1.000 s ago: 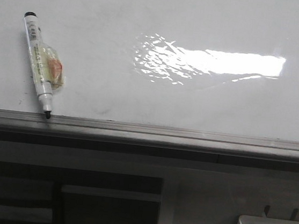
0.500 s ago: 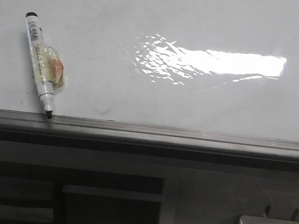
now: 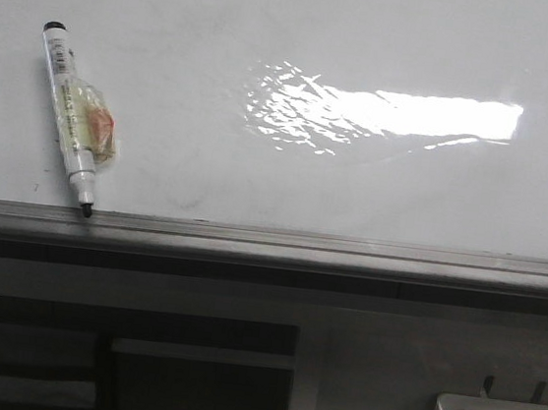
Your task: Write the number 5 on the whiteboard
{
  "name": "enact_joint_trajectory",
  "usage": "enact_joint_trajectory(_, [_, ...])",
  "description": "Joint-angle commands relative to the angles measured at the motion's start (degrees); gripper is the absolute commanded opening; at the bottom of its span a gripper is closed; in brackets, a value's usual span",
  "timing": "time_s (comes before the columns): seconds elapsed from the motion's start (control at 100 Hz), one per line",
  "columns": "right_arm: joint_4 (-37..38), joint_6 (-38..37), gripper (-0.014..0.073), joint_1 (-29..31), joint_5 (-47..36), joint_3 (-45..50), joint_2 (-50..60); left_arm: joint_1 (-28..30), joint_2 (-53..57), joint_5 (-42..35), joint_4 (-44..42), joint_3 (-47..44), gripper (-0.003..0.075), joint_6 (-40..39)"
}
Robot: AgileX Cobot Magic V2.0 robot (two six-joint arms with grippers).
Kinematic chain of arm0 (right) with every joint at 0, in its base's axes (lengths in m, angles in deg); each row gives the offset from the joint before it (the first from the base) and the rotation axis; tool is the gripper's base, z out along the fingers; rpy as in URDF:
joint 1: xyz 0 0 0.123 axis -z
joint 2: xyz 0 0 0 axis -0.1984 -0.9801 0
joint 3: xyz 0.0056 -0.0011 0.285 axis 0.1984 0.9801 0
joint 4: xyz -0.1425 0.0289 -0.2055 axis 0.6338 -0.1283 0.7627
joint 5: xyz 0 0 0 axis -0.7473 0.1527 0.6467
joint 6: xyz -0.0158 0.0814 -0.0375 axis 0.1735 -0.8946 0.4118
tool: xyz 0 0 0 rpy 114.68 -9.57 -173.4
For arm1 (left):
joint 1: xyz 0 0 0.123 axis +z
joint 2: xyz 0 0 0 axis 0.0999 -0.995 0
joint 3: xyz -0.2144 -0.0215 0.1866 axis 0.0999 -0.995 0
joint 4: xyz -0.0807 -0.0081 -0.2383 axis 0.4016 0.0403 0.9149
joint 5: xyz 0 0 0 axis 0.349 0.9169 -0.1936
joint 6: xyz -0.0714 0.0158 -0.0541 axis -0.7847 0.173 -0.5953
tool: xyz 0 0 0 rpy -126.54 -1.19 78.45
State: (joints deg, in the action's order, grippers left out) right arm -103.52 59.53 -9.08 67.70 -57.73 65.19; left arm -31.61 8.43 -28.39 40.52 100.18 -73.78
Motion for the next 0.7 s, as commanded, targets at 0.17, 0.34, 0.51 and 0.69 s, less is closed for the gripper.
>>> enact_joint_trajectory(0.17, [-0.3,0.6,-0.0061,0.0,-4.7,-1.8,-1.0,-10.0,-11.4,-14.8,-1.0,1.5,0.0459,0.1])
enact_joint_trajectory(0.34, [-0.3,0.6,-0.0061,0.0,-4.7,-1.8,-1.0,-13.5,-20.3,-23.2,2.9,1.5,0.0459,-0.1])
enact_joint_trajectory(0.51, [-0.3,0.6,-0.0061,0.0,-4.7,-1.8,-1.0,-16.6,-28.5,-28.8,5.9,1.5,0.0459,-0.2])
enact_joint_trajectory(0.69, [-0.3,0.6,-0.0061,0.0,-4.8,-1.8,-1.0,-20.5,-35.7,-36.3,10.7,1.6,0.0459,-0.8])
